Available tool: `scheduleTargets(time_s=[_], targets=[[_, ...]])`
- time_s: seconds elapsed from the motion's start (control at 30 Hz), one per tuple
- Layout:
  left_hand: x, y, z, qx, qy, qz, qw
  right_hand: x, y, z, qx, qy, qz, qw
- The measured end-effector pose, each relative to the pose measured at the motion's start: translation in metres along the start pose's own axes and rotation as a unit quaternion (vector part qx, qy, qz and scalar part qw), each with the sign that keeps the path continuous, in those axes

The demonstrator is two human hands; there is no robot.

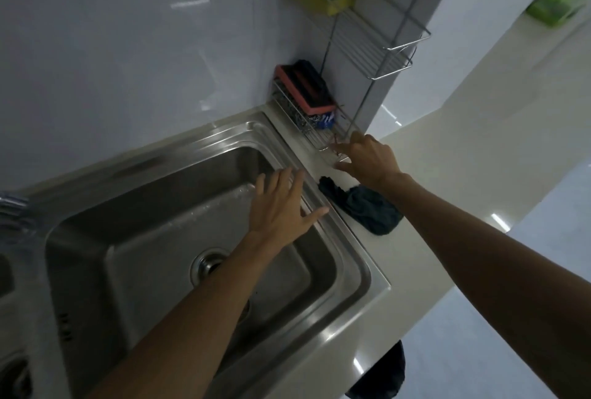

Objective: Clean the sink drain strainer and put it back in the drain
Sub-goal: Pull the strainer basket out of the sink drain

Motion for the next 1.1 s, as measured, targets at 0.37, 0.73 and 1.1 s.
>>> scheduleTargets(time_s=[0.37,0.73,1.1], targets=[[-0.018,0.052,-0.031,0.022,-0.022,-0.033,0.999,0.028,0.029,-0.024,0.07,0.058,0.129,0.987],[-0.07,0.193,-0.127,0.101,-0.028,-0.111,0.988,0.009,0.084,-0.169,0.211,-0.026,0.203,0.956],[-0.173,0.271,-0.149,0.069,0.007,-0.3,0.951,-0.164,0.118,-0.281,0.237,-0.105,0.024,0.966]])
Point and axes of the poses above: each hand's wrist, its own y-axis away from the middle knuckle, its own x-axis out of the back of the hand, z = x × y, the point moved 8 cm from there along -y, towards the middle knuckle, and after that the axes turned 12 degrees about -y, right-handed, at the moved point
